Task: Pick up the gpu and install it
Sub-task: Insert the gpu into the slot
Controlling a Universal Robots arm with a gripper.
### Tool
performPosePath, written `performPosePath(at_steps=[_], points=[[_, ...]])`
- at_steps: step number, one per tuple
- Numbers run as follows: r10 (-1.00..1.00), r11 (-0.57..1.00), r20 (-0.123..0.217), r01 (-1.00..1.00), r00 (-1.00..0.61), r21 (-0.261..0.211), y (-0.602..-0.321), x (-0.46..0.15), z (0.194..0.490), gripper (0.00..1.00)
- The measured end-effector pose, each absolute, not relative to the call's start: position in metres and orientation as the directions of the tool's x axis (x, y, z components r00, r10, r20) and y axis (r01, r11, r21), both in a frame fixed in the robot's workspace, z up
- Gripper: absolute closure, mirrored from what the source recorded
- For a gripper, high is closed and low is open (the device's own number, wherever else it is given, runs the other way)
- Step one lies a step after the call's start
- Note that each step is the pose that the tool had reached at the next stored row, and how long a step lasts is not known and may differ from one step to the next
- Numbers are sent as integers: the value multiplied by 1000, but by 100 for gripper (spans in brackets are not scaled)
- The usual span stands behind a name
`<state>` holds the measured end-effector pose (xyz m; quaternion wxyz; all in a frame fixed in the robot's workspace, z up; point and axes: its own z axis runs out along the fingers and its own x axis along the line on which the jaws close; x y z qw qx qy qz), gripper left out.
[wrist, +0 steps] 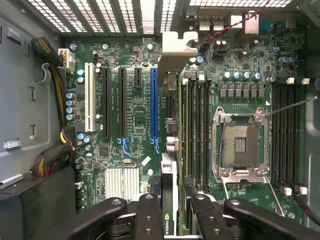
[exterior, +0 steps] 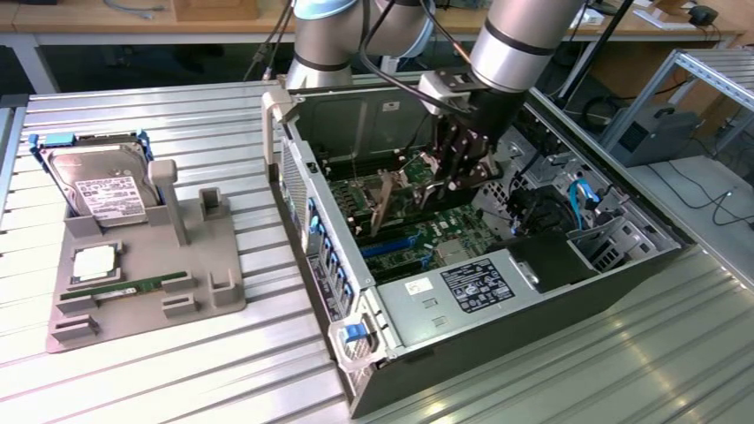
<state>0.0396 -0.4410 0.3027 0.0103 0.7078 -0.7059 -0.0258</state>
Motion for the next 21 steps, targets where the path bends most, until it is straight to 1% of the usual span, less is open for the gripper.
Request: performPosePath(at_steps=[21], points=[[-1000, -2, -22, -999, 1, 51, -445, 28, 303, 73]])
